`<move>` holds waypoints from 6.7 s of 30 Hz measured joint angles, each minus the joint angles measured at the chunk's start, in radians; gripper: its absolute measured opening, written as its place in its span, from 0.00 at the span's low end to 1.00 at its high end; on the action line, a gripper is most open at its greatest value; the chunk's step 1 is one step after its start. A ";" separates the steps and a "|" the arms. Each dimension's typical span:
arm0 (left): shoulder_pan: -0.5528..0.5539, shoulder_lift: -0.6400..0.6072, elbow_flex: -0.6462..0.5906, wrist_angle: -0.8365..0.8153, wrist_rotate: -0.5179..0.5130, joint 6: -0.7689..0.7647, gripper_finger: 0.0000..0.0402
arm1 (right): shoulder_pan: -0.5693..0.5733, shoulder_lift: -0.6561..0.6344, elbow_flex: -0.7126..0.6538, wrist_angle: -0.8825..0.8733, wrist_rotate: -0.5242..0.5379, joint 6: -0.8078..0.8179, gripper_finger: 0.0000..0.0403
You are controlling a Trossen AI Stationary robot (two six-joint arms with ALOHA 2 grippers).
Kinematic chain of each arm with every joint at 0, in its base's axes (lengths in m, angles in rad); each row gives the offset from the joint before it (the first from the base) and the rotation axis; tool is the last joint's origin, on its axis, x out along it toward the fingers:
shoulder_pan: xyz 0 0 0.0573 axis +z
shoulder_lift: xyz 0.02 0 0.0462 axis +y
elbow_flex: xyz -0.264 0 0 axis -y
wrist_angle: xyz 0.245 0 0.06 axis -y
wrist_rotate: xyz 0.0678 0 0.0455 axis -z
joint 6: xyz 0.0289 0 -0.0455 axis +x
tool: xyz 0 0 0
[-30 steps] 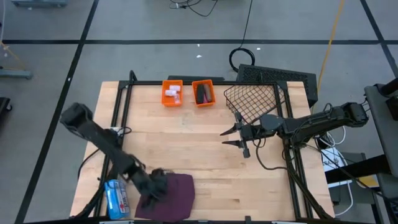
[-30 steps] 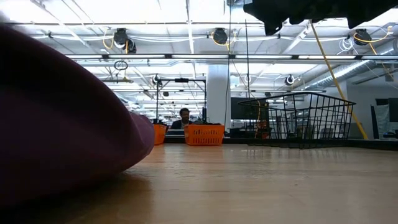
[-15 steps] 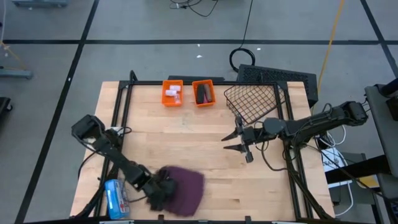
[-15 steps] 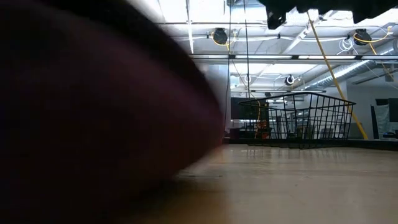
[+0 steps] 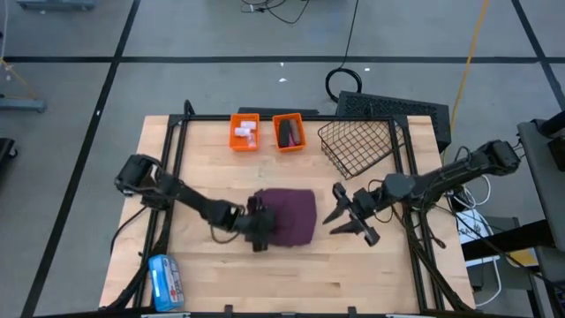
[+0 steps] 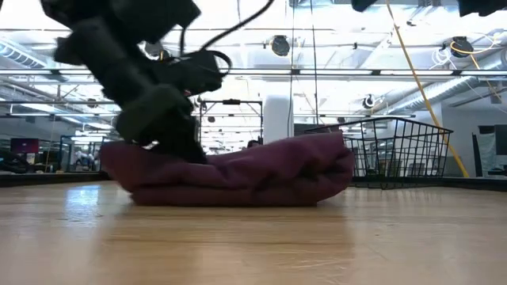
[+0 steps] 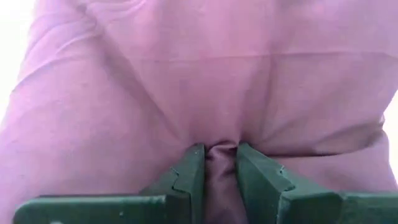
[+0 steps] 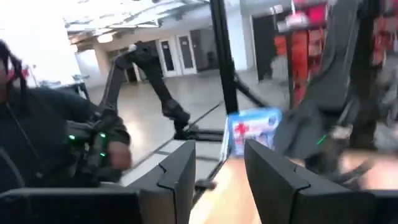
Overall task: Pick & Place Medicine items
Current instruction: Put the purple patient gown into the wire basket, then return to Home Position
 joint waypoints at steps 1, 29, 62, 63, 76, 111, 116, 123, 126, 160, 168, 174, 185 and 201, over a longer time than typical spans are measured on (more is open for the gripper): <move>0.017 0.001 0.000 0.028 0.002 0.005 0.23 | 0.014 0.000 0.000 -0.022 0.037 0.034 0.31; 0.115 0.072 0.005 0.194 0.062 0.207 0.23 | 0.064 0.379 0.000 -0.551 0.566 1.216 0.70; 0.085 0.140 0.002 0.362 0.113 0.317 0.23 | -0.108 0.705 -0.002 0.065 0.398 0.846 0.37; 0.085 0.140 0.002 0.364 0.113 0.317 0.23 | -0.108 0.705 -0.002 0.065 0.389 0.834 0.30; 0.084 -0.097 -0.001 0.221 0.138 0.305 0.23 | -0.102 0.583 -0.002 0.066 0.354 0.689 0.10; 0.107 -0.491 0.002 0.058 0.138 0.220 0.23 | -0.532 -0.405 0.405 -1.268 0.819 0.010 0.10; 0.117 -0.470 0.002 0.059 0.138 0.204 0.23 | -0.583 -0.366 0.375 -1.383 0.739 0.048 0.10; 0.130 -0.468 0.002 0.057 0.138 0.207 0.23 | -0.625 -0.306 0.344 -1.377 0.487 0.060 0.10; 0.135 -0.468 0.002 0.057 0.138 0.204 0.23 | -0.647 -0.290 0.343 -1.361 0.413 0.041 0.10; 0.135 -0.468 0.002 0.057 0.138 0.202 0.23 | -0.837 -0.025 0.126 -1.297 0.801 -0.086 0.47; 0.135 -0.468 0.002 0.057 0.138 0.200 0.23 | -0.837 -0.094 0.125 -1.284 0.973 -0.155 0.78; 0.135 -0.468 0.002 0.057 0.138 0.207 0.23 | -0.836 -0.188 0.125 -1.228 0.983 -0.216 0.88; 0.135 -0.719 0.009 -0.257 0.115 0.291 0.23 | -0.754 -0.429 0.179 -1.176 0.855 -0.108 0.87; 0.132 -1.483 -0.488 -0.062 0.314 0.328 0.23 | -0.576 -0.711 0.024 -0.963 0.326 -0.132 0.87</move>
